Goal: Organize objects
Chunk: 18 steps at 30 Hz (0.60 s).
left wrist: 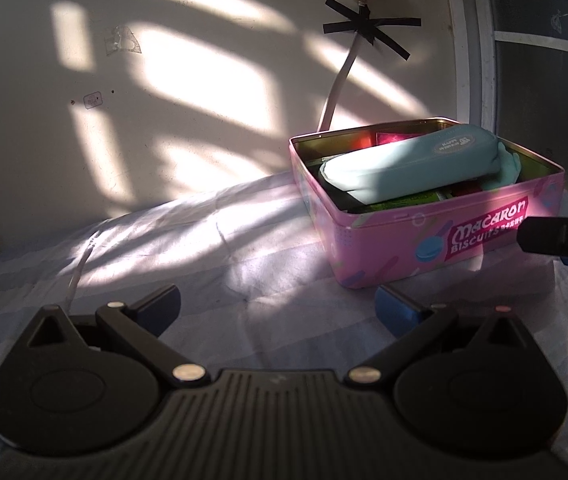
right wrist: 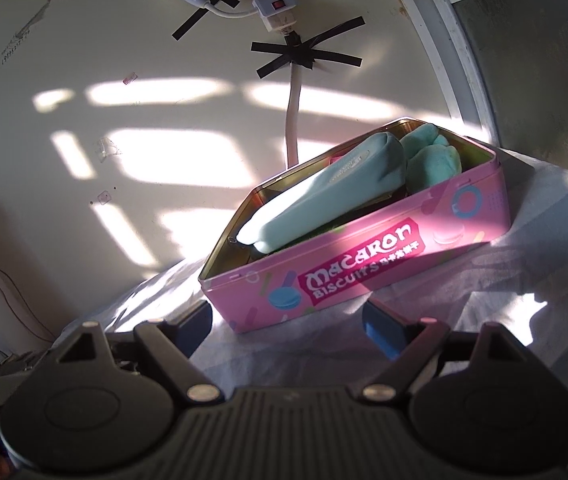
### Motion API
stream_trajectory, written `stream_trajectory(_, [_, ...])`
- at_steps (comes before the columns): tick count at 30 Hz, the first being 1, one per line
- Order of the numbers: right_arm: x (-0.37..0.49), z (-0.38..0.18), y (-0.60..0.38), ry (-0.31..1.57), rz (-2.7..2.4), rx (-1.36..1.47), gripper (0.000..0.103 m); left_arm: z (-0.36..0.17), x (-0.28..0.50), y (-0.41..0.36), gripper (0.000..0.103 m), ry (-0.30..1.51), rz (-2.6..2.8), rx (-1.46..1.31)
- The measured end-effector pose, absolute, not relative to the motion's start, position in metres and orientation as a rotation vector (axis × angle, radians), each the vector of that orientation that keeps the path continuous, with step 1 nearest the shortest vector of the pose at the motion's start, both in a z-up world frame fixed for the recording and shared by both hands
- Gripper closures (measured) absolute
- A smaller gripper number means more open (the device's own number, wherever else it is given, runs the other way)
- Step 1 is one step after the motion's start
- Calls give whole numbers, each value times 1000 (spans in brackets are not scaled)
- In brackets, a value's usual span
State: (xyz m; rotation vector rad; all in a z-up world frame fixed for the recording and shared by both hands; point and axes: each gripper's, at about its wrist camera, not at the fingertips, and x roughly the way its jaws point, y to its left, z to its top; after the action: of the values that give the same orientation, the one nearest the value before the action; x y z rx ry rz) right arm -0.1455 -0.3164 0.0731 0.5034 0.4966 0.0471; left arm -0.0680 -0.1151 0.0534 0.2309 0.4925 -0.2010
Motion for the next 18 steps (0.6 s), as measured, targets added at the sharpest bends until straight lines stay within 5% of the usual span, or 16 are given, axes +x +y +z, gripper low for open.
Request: stream_trajectory(18, [-140,63,-325,515,34,532,18,41,-59,-126,0,588,-195,257])
